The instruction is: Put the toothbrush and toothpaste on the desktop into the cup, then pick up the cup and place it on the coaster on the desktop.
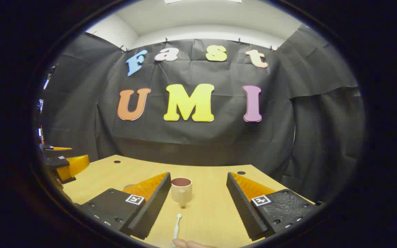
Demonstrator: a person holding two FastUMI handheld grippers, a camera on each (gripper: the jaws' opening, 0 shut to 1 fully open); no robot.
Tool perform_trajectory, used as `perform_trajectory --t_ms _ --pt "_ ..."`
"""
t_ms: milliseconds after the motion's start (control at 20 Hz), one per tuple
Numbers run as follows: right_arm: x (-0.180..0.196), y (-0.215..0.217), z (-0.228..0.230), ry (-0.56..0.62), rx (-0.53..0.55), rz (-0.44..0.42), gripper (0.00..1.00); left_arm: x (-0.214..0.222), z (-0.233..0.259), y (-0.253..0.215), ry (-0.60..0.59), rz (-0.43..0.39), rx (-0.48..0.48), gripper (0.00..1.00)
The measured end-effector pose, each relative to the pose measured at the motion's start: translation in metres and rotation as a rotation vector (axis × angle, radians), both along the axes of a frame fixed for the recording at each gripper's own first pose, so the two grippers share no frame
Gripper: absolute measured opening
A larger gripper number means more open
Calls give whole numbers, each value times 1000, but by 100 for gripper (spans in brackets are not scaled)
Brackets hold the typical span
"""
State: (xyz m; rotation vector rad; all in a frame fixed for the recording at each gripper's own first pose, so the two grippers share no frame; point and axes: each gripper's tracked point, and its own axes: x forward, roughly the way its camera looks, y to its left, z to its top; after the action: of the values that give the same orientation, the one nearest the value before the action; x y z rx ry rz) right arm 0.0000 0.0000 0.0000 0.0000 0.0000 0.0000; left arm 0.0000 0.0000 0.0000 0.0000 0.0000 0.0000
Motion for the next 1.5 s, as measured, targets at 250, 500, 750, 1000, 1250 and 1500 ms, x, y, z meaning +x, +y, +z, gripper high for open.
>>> perform_trajectory --t_ms 250,500,750,1000,1250,1500 --pt "14 0 -6 23 18 11 96 17 3 12 -12 14 -25 99" --pt "23 -1 -8 29 15 0 96 27 7 16 -29 18 -14 99" --pt "23 2 -7 35 29 8 96 26 11 19 -28 24 -17 99" --pt "23 6 -9 44 41 19 96 26 12 19 -32 26 -16 99" --pt "28 8 -15 60 56 23 96 23 11 18 -29 14 9 99" --pt "39 -1 -41 129 21 -28 96 23 7 18 -2 6 18 99"
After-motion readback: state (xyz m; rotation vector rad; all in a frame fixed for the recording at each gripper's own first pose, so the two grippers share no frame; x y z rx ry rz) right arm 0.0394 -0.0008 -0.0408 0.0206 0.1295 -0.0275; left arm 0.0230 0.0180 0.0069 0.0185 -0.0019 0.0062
